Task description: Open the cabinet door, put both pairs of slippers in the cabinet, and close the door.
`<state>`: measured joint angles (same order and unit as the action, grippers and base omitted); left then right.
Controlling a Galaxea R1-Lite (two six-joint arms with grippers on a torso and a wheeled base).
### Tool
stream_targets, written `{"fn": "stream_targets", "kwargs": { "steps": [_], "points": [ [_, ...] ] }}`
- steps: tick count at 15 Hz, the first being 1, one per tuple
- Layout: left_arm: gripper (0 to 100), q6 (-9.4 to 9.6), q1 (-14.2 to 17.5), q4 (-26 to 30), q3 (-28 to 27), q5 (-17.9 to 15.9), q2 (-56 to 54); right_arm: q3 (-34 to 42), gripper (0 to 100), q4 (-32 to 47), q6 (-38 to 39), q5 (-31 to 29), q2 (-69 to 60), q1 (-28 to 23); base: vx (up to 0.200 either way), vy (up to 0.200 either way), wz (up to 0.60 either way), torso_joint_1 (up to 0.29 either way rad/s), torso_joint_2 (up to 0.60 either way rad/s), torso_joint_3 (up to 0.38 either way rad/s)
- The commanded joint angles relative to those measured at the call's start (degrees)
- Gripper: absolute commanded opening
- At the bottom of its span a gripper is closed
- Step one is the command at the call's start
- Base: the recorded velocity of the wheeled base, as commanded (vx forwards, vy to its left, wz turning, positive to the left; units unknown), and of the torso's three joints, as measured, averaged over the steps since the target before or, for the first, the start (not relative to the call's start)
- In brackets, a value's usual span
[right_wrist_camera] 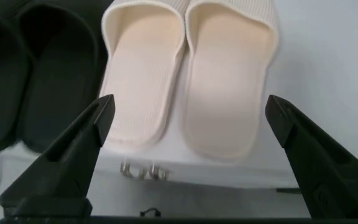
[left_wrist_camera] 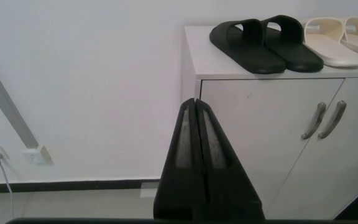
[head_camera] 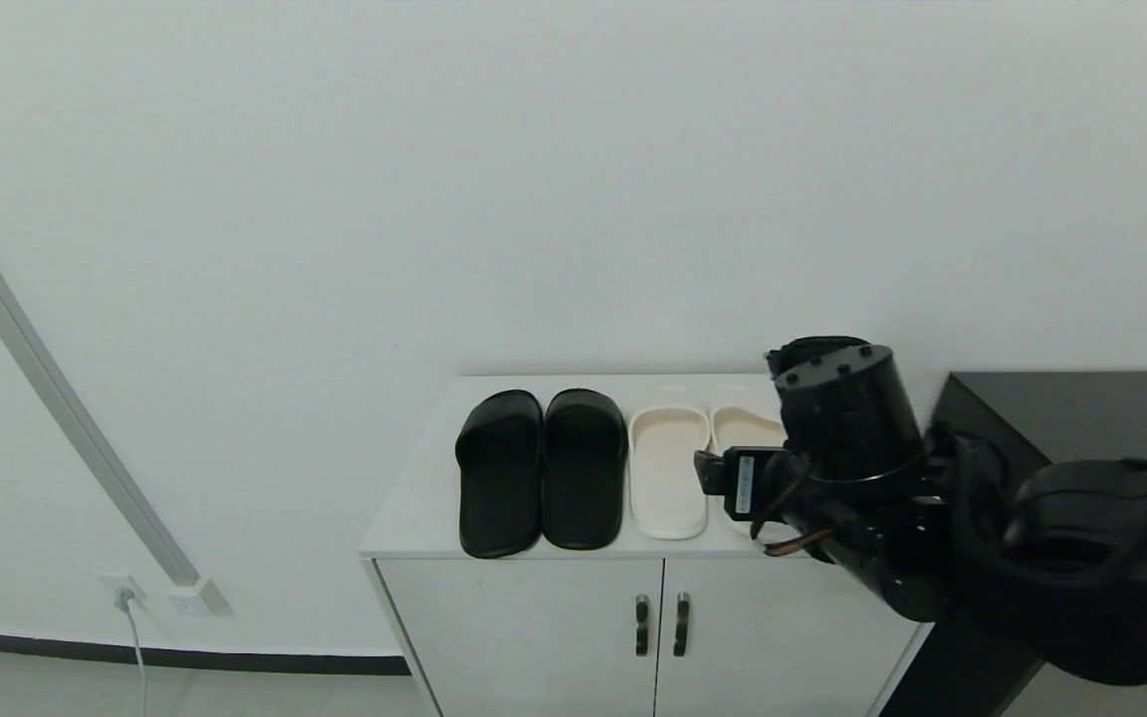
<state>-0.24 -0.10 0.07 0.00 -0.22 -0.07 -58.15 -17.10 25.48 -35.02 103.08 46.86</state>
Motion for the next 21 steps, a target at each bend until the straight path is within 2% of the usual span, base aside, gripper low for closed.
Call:
{"fn": "stream_targets", "kwargs": {
  "steps": [1,4,10,21],
  "points": [
    [0,-0.02,0.01,0.01,0.00,0.04,0.07,-3.73,100,-2.50,0.36,-1.45,8.27,0.07,0.000,0.000,0.00,0.000,0.00,0.000],
    [0,-0.02,0.01,0.01,0.00,0.04,0.07,-8.47,100,-6.19,-1.66,-3.91,15.48,-0.81,0.000,0.000,0.00,0.000,0.00,0.000],
    [0,-0.11,0.01,0.01,0.00,-0.04,0.07,-19.28,100,-12.16,-7.90,-4.18,26.12,-5.90,0.000,0.000,0.00,0.000,0.00,0.000],
    [0,-0.11,0.01,0.01,0.00,-0.04,0.07,-26.67,100,-12.52,-11.68,-1.71,30.16,-10.03,0.000,0.000,0.00,0.000,0.00,0.000]
  ]
}}
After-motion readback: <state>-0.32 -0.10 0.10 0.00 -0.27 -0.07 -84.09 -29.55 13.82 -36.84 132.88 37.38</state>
